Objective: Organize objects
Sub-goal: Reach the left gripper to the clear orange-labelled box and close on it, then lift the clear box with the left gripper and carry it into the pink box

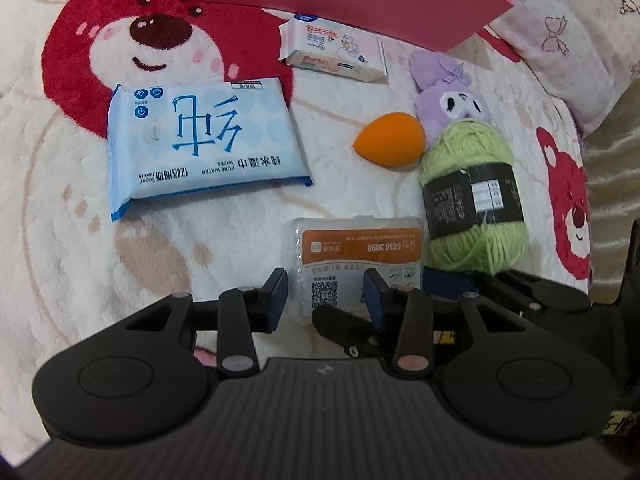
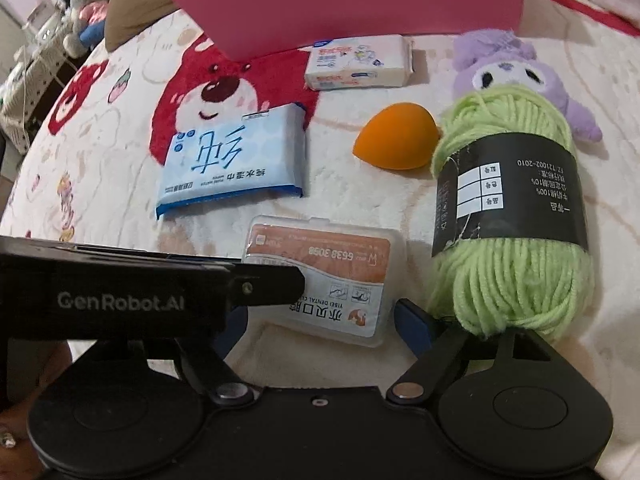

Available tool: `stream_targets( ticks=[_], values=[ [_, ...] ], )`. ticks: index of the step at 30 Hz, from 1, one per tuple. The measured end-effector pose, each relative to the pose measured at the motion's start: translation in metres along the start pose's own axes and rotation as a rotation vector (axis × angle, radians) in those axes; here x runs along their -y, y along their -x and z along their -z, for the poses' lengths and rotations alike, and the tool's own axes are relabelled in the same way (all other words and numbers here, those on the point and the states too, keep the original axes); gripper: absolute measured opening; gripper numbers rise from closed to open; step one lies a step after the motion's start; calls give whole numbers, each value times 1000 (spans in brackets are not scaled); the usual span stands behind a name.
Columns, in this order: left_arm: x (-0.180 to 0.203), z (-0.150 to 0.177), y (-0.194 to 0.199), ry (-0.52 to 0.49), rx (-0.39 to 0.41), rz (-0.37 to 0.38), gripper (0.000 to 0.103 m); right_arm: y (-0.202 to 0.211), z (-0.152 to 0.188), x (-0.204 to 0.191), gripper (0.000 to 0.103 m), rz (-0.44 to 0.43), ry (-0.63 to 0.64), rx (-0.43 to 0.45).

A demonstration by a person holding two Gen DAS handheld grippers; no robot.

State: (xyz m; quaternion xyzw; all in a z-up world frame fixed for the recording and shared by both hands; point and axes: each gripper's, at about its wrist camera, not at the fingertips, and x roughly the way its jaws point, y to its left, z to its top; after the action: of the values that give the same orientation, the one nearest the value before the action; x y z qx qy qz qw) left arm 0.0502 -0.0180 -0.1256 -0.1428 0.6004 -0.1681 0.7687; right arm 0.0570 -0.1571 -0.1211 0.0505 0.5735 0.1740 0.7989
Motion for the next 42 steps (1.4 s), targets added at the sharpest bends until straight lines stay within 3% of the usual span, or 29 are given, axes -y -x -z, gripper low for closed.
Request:
stream_targets(
  ticks=[9, 18, 24, 35, 42],
  values=[
    [10, 6, 30, -38, 42, 22, 39, 26, 1, -13, 81, 35, 76, 28],
    [14, 0, 73, -53, 130, 58, 38, 68, -7, -26, 70, 23, 145, 126],
    [20, -18, 96, -83, 105, 100, 40, 90, -20, -26, 68, 2, 136, 121],
    [47, -58, 142, -216, 167, 50, 40, 135, -57, -39, 68, -25, 200, 217],
    [55, -87, 157, -224, 216, 38, 40, 147, -84, -42, 68, -20, 233, 267]
  ],
)
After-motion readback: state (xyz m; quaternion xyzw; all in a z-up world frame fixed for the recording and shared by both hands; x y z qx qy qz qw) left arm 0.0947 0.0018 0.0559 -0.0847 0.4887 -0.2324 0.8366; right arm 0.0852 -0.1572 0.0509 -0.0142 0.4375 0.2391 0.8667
